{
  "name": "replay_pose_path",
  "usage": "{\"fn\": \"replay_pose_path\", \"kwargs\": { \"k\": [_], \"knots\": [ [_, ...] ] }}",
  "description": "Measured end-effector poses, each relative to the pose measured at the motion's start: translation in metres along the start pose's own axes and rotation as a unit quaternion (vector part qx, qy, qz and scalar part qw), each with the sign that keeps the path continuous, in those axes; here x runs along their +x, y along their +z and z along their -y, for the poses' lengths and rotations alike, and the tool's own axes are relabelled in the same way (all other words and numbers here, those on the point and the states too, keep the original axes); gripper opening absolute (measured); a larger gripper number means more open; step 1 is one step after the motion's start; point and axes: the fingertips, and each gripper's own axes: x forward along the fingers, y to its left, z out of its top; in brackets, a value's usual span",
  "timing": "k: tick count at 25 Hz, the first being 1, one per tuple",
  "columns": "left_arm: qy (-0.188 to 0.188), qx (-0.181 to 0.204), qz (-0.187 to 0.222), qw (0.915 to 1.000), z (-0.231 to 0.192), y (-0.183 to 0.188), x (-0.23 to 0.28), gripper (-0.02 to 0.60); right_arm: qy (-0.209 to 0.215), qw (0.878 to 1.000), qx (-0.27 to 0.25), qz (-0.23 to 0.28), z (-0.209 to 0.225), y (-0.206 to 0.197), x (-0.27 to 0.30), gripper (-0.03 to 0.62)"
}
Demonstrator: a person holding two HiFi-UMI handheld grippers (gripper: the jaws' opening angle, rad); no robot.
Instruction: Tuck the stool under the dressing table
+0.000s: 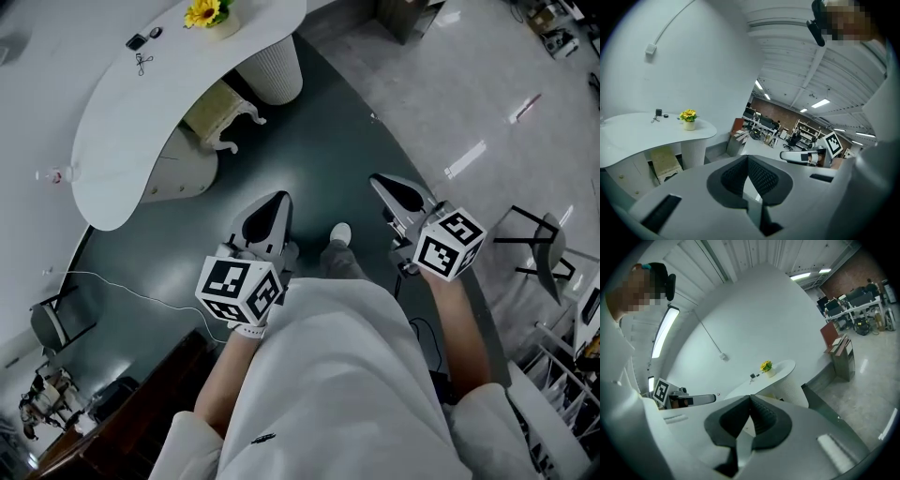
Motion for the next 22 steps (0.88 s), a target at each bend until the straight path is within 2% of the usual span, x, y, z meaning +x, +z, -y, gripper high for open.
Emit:
{"fn": "replay_pose_path", "kwargs": {
  "k": [4,8,14,22],
  "knots": [
    [-0.023,0.012,0.008,0.9996,0.021,0.01,-0.007,0.009,-0.011,0.999,0.016,0.037,-0.005,0.021,-0.031,0.011],
    [-0.056,0.041,-0.007,0.9976,0.038,0.007,-0.012,0.009,-0.015,0.997,0.031,0.075,-0.012,0.038,-0.048,0.011],
    [-0.064,0.039,0.031,0.9967,0.055,0.025,-0.021,0.009,-0.039,0.994,-0.032,0.098,-0.03,0.056,-0.082,0.011],
    [-0.07,0.038,0.06,0.9951,0.06,0.035,-0.026,0.009,-0.073,0.988,-0.076,0.11,-0.041,0.054,-0.123,0.011]
  ]
}}
